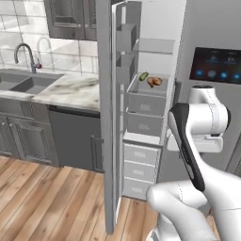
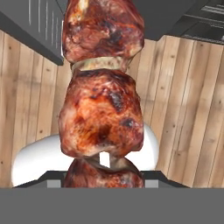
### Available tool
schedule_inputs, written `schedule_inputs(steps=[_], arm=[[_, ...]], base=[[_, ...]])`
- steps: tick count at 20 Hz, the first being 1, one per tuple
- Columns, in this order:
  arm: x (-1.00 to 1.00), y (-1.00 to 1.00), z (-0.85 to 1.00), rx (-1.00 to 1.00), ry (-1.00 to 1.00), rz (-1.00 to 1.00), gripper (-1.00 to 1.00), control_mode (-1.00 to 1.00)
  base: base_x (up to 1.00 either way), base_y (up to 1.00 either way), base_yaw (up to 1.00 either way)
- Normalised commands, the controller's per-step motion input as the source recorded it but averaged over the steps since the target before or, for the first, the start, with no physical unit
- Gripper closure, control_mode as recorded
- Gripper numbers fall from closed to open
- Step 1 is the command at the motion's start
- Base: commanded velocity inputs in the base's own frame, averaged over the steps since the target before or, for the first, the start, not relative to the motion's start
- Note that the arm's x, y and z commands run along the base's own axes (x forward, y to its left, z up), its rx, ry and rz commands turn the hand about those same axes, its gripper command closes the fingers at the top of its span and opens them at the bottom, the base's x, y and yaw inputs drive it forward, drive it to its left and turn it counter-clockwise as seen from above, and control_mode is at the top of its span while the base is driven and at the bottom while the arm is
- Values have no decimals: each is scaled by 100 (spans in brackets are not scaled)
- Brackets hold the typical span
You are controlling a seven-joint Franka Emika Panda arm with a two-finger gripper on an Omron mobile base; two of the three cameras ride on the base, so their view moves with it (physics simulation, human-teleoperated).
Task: Store the kebab skewer in the freezer for long-term storage. Close the freezer door after placing the cooked food.
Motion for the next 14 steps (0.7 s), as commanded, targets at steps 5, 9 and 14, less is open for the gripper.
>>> schedule_inputs(steps=[5,9,14], arm=[[0,0,0,0,0,0,100,100],[0,0,0,0,0,0,100,100],[0,0,0,0,0,0,100,100]], base=[[37,8,-3],[47,24,-4],[37,20,-6]])
